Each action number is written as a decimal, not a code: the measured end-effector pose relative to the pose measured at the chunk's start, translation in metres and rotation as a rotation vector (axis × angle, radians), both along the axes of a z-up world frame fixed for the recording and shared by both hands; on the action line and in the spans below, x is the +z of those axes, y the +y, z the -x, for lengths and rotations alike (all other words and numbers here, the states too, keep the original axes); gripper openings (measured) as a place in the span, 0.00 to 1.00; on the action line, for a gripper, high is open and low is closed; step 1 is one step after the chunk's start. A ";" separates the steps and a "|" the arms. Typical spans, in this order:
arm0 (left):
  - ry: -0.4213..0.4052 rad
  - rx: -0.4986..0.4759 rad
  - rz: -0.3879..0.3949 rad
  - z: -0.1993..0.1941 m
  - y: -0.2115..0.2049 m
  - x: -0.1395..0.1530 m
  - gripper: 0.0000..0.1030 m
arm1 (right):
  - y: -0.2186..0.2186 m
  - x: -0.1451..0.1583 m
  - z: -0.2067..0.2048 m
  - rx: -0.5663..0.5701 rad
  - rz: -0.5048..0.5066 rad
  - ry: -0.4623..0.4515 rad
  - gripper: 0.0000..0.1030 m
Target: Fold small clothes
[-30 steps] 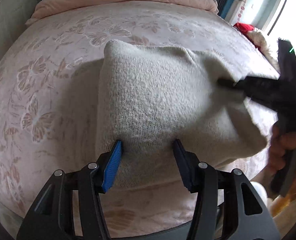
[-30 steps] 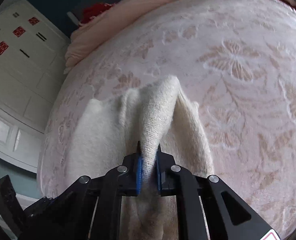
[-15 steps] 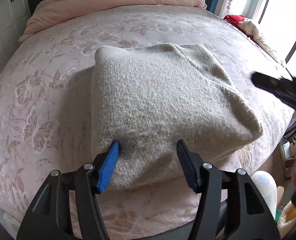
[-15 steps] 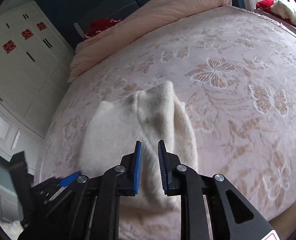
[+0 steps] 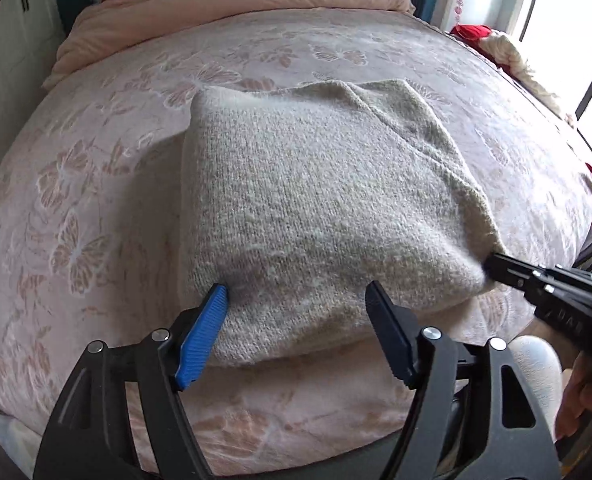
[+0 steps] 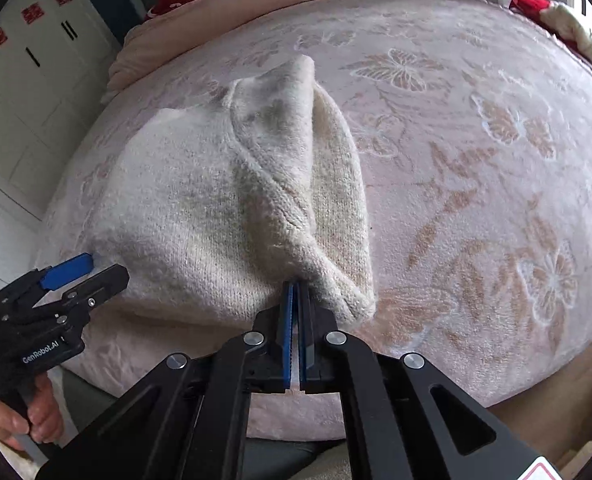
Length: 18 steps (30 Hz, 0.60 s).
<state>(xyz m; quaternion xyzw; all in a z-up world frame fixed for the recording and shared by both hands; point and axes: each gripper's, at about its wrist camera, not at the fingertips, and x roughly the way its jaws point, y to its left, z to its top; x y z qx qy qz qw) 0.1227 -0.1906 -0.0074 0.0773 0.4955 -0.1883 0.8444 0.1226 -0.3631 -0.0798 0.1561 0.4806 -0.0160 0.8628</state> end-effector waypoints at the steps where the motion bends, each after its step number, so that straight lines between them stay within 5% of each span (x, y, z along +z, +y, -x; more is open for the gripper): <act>1: 0.007 0.006 0.005 -0.001 0.001 0.003 0.67 | 0.003 0.006 0.001 0.000 0.010 -0.012 0.01; 7: -0.005 0.010 0.029 -0.008 0.000 0.022 0.67 | 0.001 0.057 -0.027 0.033 -0.031 -0.127 0.12; 10: -0.021 0.015 0.036 -0.016 -0.004 0.030 0.68 | -0.011 0.062 -0.063 0.011 -0.033 -0.132 0.48; 11: -0.022 0.021 0.036 -0.020 -0.005 0.031 0.68 | -0.015 0.059 -0.076 -0.004 -0.017 -0.125 0.52; 16: 0.009 0.046 0.043 -0.036 -0.003 0.022 0.69 | -0.036 0.021 -0.133 -0.060 -0.015 -0.051 0.52; 18: 0.025 0.048 0.035 -0.040 -0.003 0.015 0.69 | -0.034 0.002 -0.150 -0.033 -0.044 -0.004 0.36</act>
